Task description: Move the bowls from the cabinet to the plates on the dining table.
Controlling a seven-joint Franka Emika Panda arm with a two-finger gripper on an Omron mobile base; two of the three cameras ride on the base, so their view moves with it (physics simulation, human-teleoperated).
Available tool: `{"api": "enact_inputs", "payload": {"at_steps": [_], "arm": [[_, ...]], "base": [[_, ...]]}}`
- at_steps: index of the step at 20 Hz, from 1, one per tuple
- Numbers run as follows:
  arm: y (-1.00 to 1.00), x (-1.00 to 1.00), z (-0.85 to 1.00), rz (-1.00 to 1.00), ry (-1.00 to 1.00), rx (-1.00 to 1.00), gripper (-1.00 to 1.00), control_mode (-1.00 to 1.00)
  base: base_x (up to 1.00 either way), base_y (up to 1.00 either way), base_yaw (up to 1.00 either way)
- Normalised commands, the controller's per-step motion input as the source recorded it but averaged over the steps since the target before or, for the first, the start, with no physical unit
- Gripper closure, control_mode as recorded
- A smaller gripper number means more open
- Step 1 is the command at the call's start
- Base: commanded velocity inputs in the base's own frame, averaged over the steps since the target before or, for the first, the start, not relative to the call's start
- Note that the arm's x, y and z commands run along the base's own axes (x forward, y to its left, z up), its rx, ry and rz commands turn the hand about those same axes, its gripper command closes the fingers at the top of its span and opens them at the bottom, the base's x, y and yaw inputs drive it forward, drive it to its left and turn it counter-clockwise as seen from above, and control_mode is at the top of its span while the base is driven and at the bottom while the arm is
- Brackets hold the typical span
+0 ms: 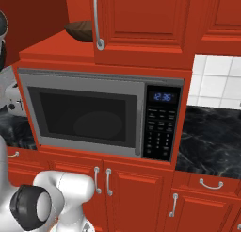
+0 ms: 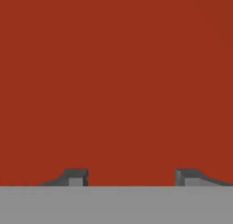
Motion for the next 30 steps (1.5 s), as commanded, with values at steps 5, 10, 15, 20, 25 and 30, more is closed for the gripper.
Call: {"api": "enact_inputs", "payload": {"at_steps": [5,10,15,20,25,30], "arm": [[-0.09,-0.03,-0.09,0.00,-0.07,-0.01,-1.00,-1.00],[-0.56,-0.23,-0.15,0.00,-0.15,-0.05,-1.00,-1.00],[-0.73,-0.21,-0.19,0.00,-0.17,-0.09,-1.00,-1.00],[-0.58,-0.23,-0.08,0.00,-0.11,-0.16,-1.00,-1.00],[-0.59,0.00,0.00,0.00,-0.02,-0.25,-1.00,-1.00],[-0.68,-0.13,0.00,-0.01,0.00,-0.25,-1.00,-1.00]], "base": [[0.00,0.00,0.00],[0.00,0.00,0.00],[0.00,0.00,0.00],[0.00,0.00,0.00],[0.00,0.00,0.00],[0.00,0.00,0.00]]}}
